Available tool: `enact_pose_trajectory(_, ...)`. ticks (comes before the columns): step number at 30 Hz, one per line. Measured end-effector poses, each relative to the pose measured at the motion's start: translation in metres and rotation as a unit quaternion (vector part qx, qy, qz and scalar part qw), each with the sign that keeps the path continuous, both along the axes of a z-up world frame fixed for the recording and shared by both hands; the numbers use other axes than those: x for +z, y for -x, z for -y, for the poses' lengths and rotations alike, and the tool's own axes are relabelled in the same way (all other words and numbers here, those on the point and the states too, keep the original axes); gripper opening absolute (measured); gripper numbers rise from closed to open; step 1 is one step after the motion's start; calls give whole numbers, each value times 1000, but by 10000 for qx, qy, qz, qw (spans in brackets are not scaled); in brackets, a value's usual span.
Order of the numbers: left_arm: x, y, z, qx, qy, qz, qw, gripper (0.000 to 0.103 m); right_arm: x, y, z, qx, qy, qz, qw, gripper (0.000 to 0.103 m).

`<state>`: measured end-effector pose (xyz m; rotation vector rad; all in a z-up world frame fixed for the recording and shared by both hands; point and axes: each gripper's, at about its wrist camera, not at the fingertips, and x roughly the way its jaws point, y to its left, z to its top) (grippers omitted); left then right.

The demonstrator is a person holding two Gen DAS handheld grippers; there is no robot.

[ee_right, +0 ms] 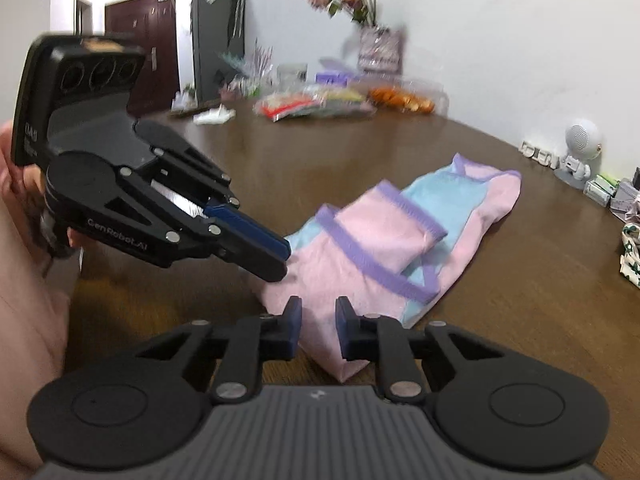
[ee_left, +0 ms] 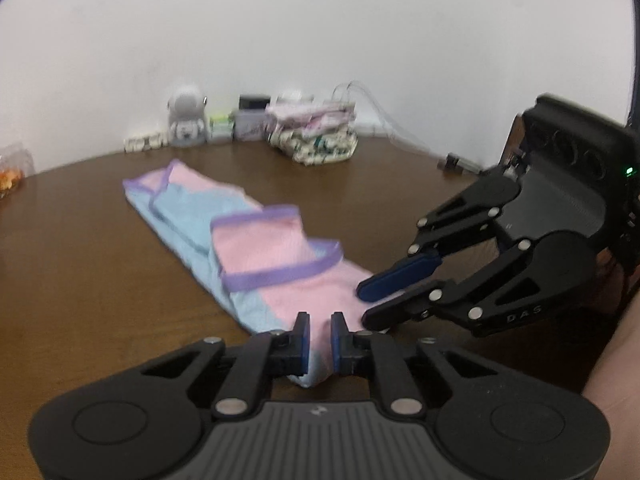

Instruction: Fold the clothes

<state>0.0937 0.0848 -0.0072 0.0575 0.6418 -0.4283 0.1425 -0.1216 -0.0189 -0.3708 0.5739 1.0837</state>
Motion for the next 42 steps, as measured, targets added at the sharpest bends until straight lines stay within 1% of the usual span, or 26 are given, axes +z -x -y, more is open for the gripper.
enact_pose_trajectory(3,-7,0,-4,46,10,-99,9999,9,-4,-3,7,-65,37,-103,9999,18)
enact_pose_trajectory(9,1,9,-5,34,-45,72,10000,9,-8,-8,17,-161,44,-193,9997,18)
enact_pose_trajectory(11,4,11,-5,30,-64,129,9999,9,-9,-8,16,-159,46,-151,9997,18)
enact_pose_trajectory(12,5,13,-5,28,-73,157,9998,15,-9,-8,16,-164,50,-152,9997,20)
enact_pose_trajectory(13,6,14,-5,26,-82,186,9998,32,-7,-8,17,-186,38,-179,9997,20)
enact_pose_trajectory(14,8,16,-5,25,-91,214,9997,46,-6,-7,18,-208,18,-204,9996,26)
enact_pose_trajectory(15,9,17,-5,23,-101,243,9997,72,-3,-6,20,-228,-58,-206,9995,39)
enact_pose_trajectory(16,11,19,-6,21,-110,271,9996,87,1,-4,22,-241,-144,-158,9995,47)
enact_pose_trajectory(17,12,20,-6,19,-119,300,9995,89,6,0,24,-250,-200,-65,9995,62)
enact_pose_trajectory(18,13,21,-6,17,-129,328,9994,90,11,3,26,-259,-255,27,9993,72)
enact_pose_trajectory(19,15,23,-6,15,-138,357,9993,93,15,7,28,-270,-303,118,9991,77)
enact_pose_trajectory(20,16,24,-6,13,-147,385,9991,95,18,10,28,-297,-293,201,9989,87)
enact_pose_trajectory(21,17,26,-5,7,-182,411,9990,97,20,13,29,-325,-280,283,9987,91)
enact_pose_trajectory(22,17,29,-3,-13,-301,428,9986,97,21,16,29,-355,-237,344,9985,94)
enact_pose_trajectory(23,16,32,-1,-32,-420,444,9981,97,21,20,28,-378,-188,394,9983,101)
enact_pose_trajectory(24,15,35,2,-47,-526,455,9976,97,21,23,28,-382,-154,435,9982,102)
enact_pose_trajectory(26,12,40,4,-33,-611,438,9972,97,21,29,28,-389,-86,469,9981,102)
enact_pose_trajectory(28,11,42,4,-13,-642,442,9970,97,20,32,29,-428,-86,391,9983,103)
enact_pose_trajectory(33,10,45,7,40,-804,473,9956,97,20,33,30,-624,-71,369,9973,103)
enact_pose_trajectory(37,10,45,9,-19,-906,487,9947,97,19,34,32,-703,-76,295,9971,103)
enact_pose_trajectory(39,10,43,13,-89,-1076,502,9929,97,19,31,33,-770,-76,195,9968,103)
enact_pose_trajectory(41,10,39,21,-189,-1422,524,9883,96,19,27,34,-866,-63,109,9962,103)
enact_pose_trajectory(42,9,39,25,-255,-1584,522,9857,93,20,25,34,-906,-40,72,9959,103)
